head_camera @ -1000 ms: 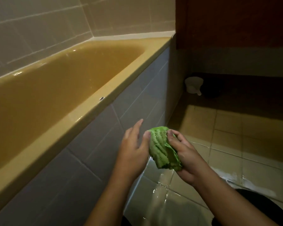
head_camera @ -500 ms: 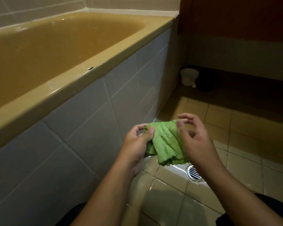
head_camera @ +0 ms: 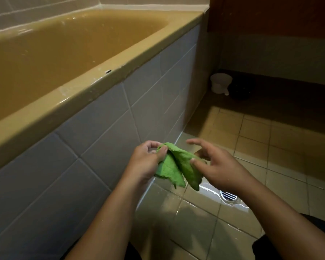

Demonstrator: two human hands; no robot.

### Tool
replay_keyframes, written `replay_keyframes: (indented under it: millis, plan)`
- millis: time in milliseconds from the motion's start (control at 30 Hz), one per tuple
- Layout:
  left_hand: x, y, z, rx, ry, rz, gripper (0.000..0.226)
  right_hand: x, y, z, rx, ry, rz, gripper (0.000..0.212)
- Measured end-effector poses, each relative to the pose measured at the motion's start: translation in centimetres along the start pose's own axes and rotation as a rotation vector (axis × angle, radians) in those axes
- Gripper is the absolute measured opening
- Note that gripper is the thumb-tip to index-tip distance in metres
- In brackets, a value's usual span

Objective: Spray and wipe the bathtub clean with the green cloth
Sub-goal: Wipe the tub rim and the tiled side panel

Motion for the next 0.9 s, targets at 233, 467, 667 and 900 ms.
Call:
replay_keyframes:
  millis: [233, 467, 667, 900]
  plan:
    - [2.8, -2.1, 2.3, -0.527, 0.042, 0.672, 0.045, 0.1, 0.4, 0.0, -0.665, -0.263, 0.032, 0.04]
    - [3.5, -3.7, -1.4, 0.006, -0.117, 0.392, 0.052, -0.9, 0.3, -0.5, -1.291, -0.389, -0.05, 0.061]
    - [1.8, -2.3, 0.2, 0.071, -0.066, 0.005, 0.045, -0.4, -3.3, -1.4, -0.703, -0.384, -0.011, 0.051]
    - [1.9, -2.6, -0.4, -0.137, -0.179, 0.085, 0.064, -1.0, -2.5, -0.8, -0.668, -0.241, -0.227, 0.061]
Point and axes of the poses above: each hand's wrist, its own x-axis away from the middle knuckle, its own y-axis out of the back of the hand, z = x × y, the point moved 6 cm from there along -x, towards the middle knuckle, and after that the axes turned 6 degrees about y, right-handed, at the moved point
